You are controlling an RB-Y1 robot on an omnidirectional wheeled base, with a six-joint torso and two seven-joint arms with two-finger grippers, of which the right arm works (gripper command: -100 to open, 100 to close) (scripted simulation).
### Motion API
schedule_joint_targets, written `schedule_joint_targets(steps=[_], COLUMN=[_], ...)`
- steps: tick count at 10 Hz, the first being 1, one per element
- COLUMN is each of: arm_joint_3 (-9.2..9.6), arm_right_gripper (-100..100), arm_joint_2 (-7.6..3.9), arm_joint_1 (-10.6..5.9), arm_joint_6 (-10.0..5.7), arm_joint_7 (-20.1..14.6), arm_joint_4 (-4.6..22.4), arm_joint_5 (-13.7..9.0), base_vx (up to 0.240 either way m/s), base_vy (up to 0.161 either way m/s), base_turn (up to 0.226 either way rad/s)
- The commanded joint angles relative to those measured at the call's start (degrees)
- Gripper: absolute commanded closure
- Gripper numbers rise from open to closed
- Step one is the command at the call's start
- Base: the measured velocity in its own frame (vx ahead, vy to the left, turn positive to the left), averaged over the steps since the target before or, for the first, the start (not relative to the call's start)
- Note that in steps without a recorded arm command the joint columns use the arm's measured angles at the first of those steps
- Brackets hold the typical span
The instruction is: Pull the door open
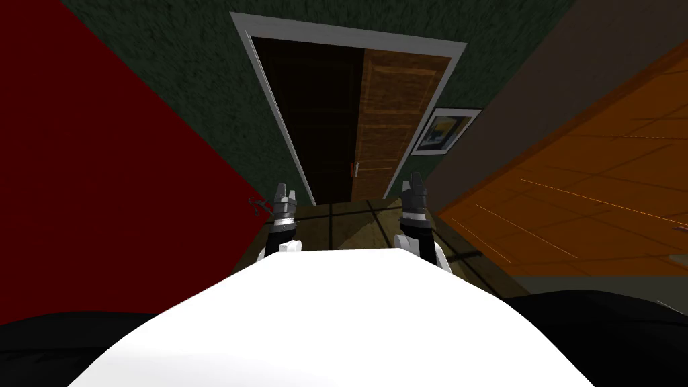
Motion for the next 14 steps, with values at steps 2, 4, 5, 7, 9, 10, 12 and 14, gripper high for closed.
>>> schedule_joint_targets(steps=[2, 4, 5, 7, 9, 10, 12, 14], arm_joint_3=[0.71, 1.4, 1.63, 2.31, 2.88, 3.16, 3.73, 4.38], arm_right_gripper=[-100, -100, -100, -100, -100, -100, -100, -100], arm_joint_2=[-0.7, -1.36, -1.57, -2.19, -2.69, -2.94, -3.44, -4.01], arm_joint_1=[-0.4, -0.81, -0.94, -1.33, -1.67, -1.83, -2.16, -2.56], arm_joint_6=[-0.92, -1.83, -2.13, -3.01, -3.75, -4.12, -4.86, -5.73], arm_joint_7=[-2.5, -5.1, -5.9, -8.3, -10.4, -11.4, -13.5, -15.9], arm_joint_4=[2.4, 4.8, 5.6, 8.0, 9.9, 10.9, 12.9, 15.1], arm_joint_5=[-1.8, -3.6, -4.1, -5.9, -7.3, -8.0, -9.5, -11.2], base_vx=[0.082, 0.19, 0.159, 0.138, 0.101, 0.073, 0.081, 0.106], base_vy=[-0.003, -0.042, -0.016, -0.012, -0.019, -0.026, -0.015, -0.026], base_turn=[0.074, 0.072, 0.058, 0.068, 0.063, 0.059, 0.068, 0.067])
